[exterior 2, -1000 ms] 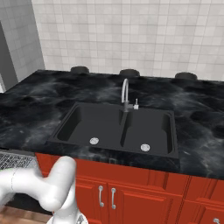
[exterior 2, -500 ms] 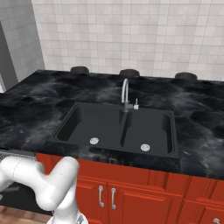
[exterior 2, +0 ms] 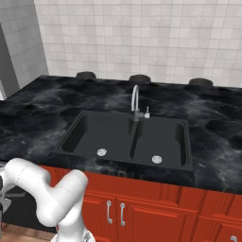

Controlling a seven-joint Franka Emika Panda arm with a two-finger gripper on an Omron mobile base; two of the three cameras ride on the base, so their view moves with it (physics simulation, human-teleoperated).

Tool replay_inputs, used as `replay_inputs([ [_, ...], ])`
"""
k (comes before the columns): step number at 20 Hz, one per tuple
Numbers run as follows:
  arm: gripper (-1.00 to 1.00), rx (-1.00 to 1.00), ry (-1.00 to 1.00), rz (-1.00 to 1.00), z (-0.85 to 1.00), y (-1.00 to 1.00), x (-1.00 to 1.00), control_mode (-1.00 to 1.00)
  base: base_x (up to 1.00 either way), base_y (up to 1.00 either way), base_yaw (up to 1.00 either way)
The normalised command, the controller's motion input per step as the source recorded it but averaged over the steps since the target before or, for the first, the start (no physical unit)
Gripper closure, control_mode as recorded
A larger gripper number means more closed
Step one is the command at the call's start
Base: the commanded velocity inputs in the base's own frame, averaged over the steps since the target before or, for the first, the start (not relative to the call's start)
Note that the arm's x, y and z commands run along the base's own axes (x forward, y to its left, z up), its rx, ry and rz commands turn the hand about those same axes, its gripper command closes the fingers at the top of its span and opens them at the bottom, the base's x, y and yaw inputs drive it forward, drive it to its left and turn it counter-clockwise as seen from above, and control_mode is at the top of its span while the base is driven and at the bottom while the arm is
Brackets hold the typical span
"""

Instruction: Pick up the cup and bowl from the counter, place them in the dishwasher, and close the dishwasher door.

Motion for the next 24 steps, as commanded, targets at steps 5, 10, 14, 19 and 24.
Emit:
replay_inputs([
  [5, -1.00, -0.02, -0.06, 0.00, 0.00, -0.31, 0.68, -1.00, 0.00, 0.00, 0.00],
  [10, -1.00, -0.02, -0.06, 0.00, 0.00, -0.31, 0.67, -1.00, 0.00, 0.00, 0.00],
  [14, -1.00, -0.01, -0.05, 0.00, 0.00, -0.31, 0.69, -1.00, 0.00, 0.00, 0.00],
  [19, -1.00, -0.02, -0.05, 0.00, 0.00, -0.28, 0.66, -1.00, 0.00, 0.00, 0.00],
  [24, -1.00, -0.03, -0.05, 0.00, -0.01, -0.26, 0.66, -1.00, 0.00, 0.00, 0.00],
])
